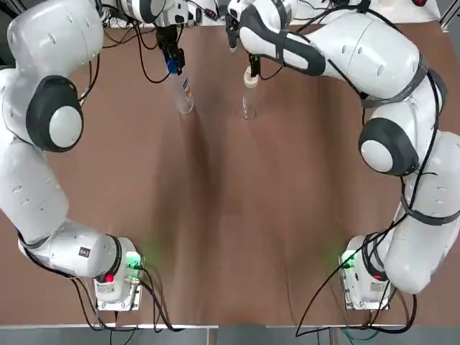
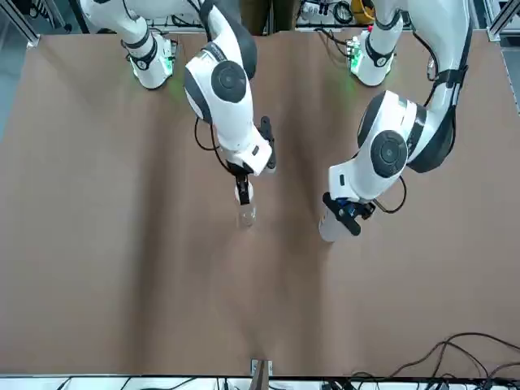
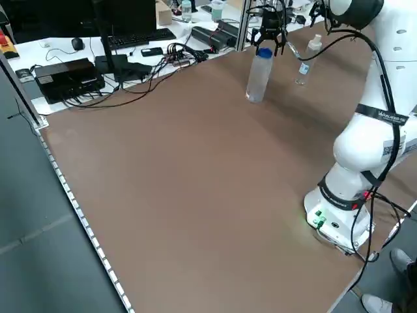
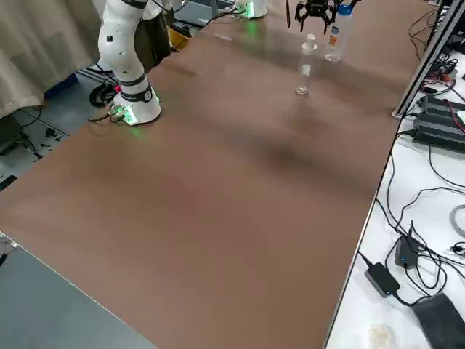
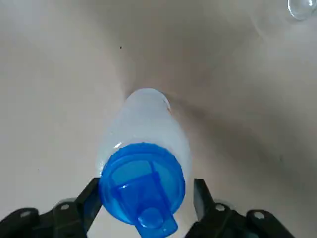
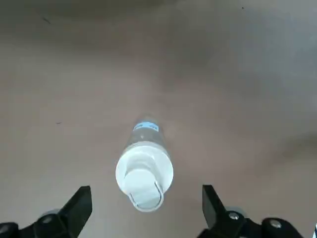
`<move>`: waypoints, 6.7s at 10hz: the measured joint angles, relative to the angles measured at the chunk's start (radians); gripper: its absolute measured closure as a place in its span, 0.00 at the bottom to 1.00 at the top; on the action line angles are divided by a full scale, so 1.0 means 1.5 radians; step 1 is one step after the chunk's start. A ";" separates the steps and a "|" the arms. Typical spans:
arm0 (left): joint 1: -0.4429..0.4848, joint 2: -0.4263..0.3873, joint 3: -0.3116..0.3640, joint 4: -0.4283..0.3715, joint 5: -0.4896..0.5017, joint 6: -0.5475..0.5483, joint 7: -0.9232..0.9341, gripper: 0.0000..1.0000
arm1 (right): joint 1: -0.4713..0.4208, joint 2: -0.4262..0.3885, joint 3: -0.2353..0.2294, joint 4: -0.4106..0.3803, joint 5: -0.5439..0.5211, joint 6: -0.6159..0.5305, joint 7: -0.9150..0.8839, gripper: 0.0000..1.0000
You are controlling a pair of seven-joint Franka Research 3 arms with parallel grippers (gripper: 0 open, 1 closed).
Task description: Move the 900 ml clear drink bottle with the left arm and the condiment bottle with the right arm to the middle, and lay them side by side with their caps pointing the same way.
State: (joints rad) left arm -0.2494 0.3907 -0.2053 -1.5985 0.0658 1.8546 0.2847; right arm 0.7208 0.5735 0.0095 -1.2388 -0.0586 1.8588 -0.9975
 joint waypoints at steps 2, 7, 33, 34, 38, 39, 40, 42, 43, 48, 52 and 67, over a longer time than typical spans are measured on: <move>0.000 0.000 0.001 0.002 0.002 0.000 0.000 0.30 | 0.002 0.014 0.000 0.008 -0.003 -0.002 -0.003 0.03; 0.000 0.001 0.006 0.011 0.003 0.000 -0.069 0.33 | 0.003 0.019 0.001 0.009 -0.009 -0.019 -0.053 0.09; 0.033 0.036 0.005 0.068 -0.069 0.092 -1.197 0.33 | 0.006 0.025 0.006 0.027 0.004 -0.045 0.379 0.67; 0.033 0.038 0.004 0.068 -0.069 0.092 -1.206 0.33 | 0.006 0.022 0.006 0.027 0.004 -0.045 0.426 0.67; 0.032 0.045 0.004 0.068 -0.069 0.092 -1.213 0.33 | 0.007 0.021 0.007 0.028 0.004 -0.045 0.672 0.67; 0.032 0.046 0.004 0.068 -0.069 0.093 -1.213 0.32 | 0.007 0.021 0.007 0.028 0.004 -0.044 0.728 0.67; 0.032 0.047 0.004 0.069 -0.069 0.093 -1.214 0.19 | 0.007 0.021 0.007 0.030 0.004 -0.044 0.772 0.67; 0.032 0.047 0.004 0.070 -0.069 0.094 -1.215 0.09 | 0.007 0.022 0.008 0.038 0.005 -0.043 0.820 0.67; 0.032 0.047 0.004 0.070 -0.069 0.094 -1.215 0.04 | 0.007 0.022 0.008 0.046 0.009 -0.043 0.833 0.67; 0.034 0.043 0.004 0.082 -0.069 0.092 -1.215 0.00 | 0.021 0.046 0.010 0.092 0.020 -0.042 0.871 0.67; 0.043 -0.014 0.005 0.088 -0.069 0.011 -1.149 0.00 | 0.017 0.097 0.006 0.154 0.021 -0.032 0.886 0.67; 0.184 -0.128 0.013 0.085 -0.034 -0.060 -0.292 0.00 | -0.008 0.142 0.000 0.192 0.022 -0.021 0.893 0.67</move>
State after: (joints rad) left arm 0.0267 0.1980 -0.1856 -1.4709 0.0151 1.7652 -0.1526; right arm 0.7090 0.7864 0.0097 -0.9501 -0.0256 1.8274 0.3426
